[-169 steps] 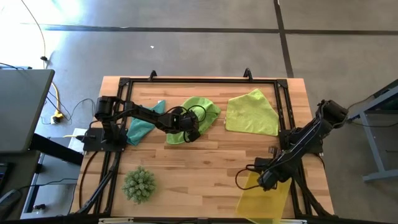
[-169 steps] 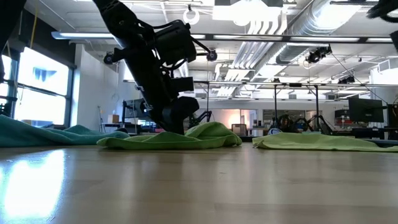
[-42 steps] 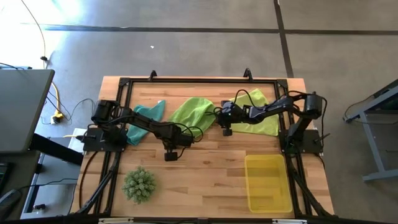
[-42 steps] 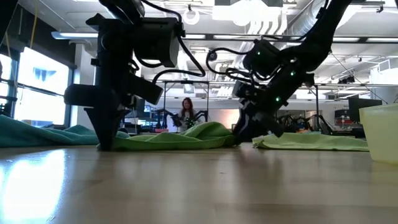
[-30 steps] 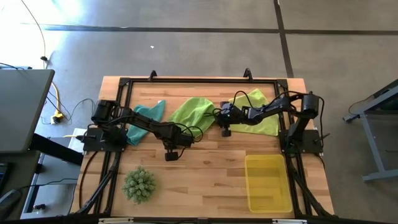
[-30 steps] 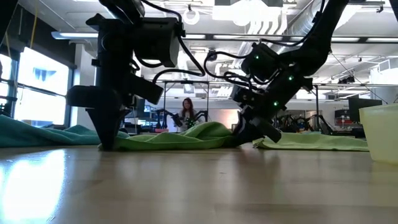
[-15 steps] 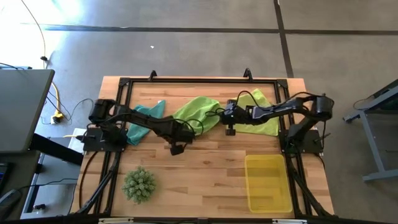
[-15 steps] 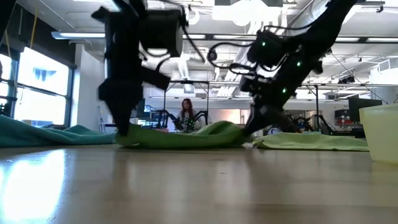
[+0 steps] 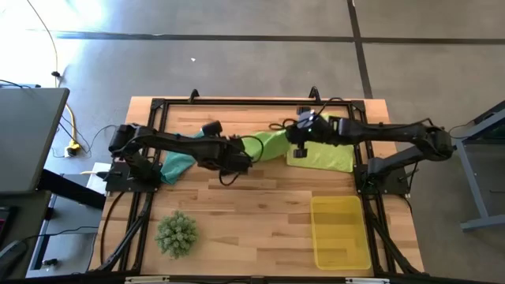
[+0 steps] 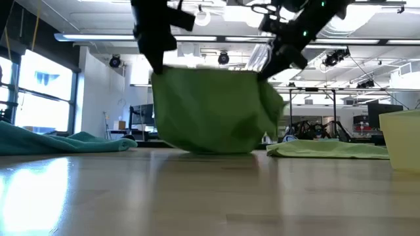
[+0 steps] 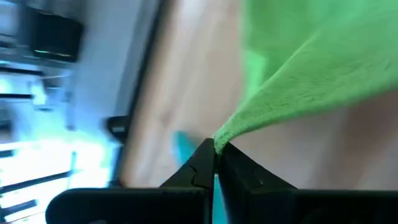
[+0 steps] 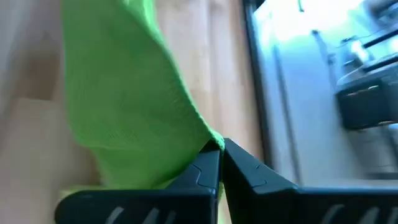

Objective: Roll microfiber towels into tight, uniform cylinder then place into a basket
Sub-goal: Fold the green microfiber cloth

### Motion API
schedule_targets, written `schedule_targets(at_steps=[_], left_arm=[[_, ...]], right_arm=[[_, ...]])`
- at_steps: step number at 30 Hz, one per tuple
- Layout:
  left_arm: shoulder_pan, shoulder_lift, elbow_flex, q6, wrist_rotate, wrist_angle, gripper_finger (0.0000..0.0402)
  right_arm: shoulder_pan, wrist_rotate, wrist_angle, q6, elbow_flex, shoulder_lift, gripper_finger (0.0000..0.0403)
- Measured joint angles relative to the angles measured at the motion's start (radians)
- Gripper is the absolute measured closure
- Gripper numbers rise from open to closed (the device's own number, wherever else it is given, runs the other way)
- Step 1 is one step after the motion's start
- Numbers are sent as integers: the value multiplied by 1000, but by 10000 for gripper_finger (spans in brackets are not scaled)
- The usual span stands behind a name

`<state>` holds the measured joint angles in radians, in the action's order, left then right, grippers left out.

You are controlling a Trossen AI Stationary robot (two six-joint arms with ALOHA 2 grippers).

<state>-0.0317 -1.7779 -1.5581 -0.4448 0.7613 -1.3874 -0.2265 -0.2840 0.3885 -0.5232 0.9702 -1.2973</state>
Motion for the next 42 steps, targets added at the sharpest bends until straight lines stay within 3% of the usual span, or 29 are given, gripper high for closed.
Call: schedule_targets(at_steps=[10,13,16,18,19,22,23,24,28,29,31,34,36,42], left_arm=[[-94,0,-140,-6,261,-84,398],[-126,0,-152,-13,246,-83,398],[-147,0,-152,21,66,-81,398],[-148,0,-152,57,-27,-82,399],[-147,0,-152,71,-28,-82,399],[-142,0,-152,53,107,-82,399],[-141,0,-152,36,153,-82,399],[-141,0,-152,24,170,-82,399],[-127,0,-152,65,25,-75,399],[-121,0,-152,93,-4,-75,399],[-113,0,-152,127,14,-75,399],[-114,0,-152,99,176,-82,399],[-116,0,-152,66,285,-99,399],[-129,10,-152,55,446,-110,399]], right_arm=[[-62,-53,68,-127,208,8,402],[-90,143,191,-53,266,8,402],[-118,436,339,13,301,7,402],[-133,522,384,18,311,7,402],[-139,490,369,31,313,7,402],[-145,198,292,193,305,6,402],[-146,152,295,246,304,1,402],[-148,173,310,266,304,-3,402],[-140,610,413,179,302,-4,402],[-136,650,423,138,302,-4,402],[-131,551,417,106,302,-3,402],[-131,232,361,103,302,0,402],[-132,100,333,77,302,0,402],[-133,26,267,-138,301,0,402]])
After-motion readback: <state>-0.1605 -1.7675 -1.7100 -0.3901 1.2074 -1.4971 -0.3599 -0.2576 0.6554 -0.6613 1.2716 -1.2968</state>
